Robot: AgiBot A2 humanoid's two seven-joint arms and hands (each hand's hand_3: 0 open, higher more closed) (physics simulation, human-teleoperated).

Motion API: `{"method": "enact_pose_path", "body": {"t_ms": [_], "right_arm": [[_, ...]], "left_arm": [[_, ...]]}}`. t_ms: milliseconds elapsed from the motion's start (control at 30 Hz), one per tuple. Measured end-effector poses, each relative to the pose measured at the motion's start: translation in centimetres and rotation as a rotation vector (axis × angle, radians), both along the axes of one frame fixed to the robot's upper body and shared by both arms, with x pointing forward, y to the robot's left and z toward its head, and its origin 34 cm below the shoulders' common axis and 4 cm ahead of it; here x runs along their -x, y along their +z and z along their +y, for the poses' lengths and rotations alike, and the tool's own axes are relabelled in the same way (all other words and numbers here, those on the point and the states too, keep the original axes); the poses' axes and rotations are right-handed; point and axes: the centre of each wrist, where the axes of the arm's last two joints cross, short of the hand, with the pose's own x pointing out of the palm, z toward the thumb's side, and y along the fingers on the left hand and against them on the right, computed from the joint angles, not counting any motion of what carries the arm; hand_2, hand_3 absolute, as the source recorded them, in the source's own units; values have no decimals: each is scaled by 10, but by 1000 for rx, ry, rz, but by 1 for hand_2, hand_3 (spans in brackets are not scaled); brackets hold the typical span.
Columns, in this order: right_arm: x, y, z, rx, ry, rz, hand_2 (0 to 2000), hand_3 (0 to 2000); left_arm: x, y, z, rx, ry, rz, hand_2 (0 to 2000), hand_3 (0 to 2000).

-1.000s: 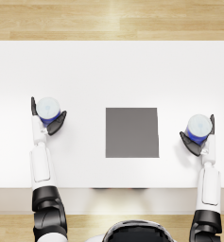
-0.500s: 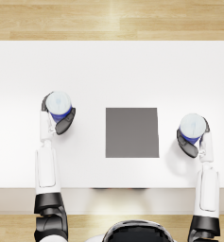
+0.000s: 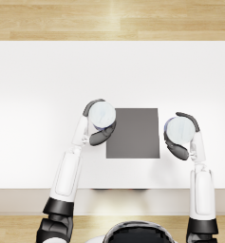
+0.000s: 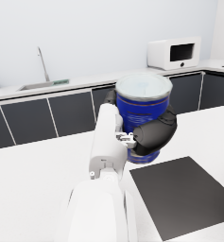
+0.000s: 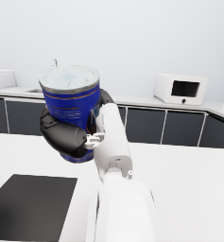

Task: Pick up the blue can on the left and place it in the middle, then pick up the blue can on the right and place it on top of the can in the middle

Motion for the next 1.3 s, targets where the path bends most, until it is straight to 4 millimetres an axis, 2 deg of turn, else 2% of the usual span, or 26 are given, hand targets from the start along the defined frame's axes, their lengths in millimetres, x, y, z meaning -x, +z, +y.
{"method": "enact_pose_path", "body": {"t_ms": [233,333,433,800,1033,1067,1100,1167,1200,1300], "right_arm": [[1,5,9,0,31,-19,2000,1520],[1,7,11,-3,38,-28,2000,1520],[1,9,12,-6,41,-39,2000,1520],[3,16,20,-12,67,-64,2000,1520],[2,30,31,-15,104,-113,2000,1520],[1,34,35,-15,115,-125,2000,1520],[0,38,38,-16,126,-137,2000,1520],[-2,46,46,-18,149,-161,2000,1520],[-4,49,51,-19,162,-169,2000,1520],[-12,55,65,-19,203,-174,2000,1520]], "left_arm": [[7,-16,-40,-9,-137,52,2000,1520],[7,-26,-54,44,-196,-107,2000,1520],[8,-35,-64,66,-150,-157,2000,1520],[14,-81,-84,10,-152,-52,2000,1520],[15,-97,-86,8,-210,17,2000,1520],[15,-99,-86,11,-226,26,639,1193],[15,-100,-85,12,-223,33,0,867],[14,-101,-85,19,-213,40,0,213],[14,-101,-85,24,-207,40,0,0],[18,-99,-83,42,-199,27,0,0]]}}
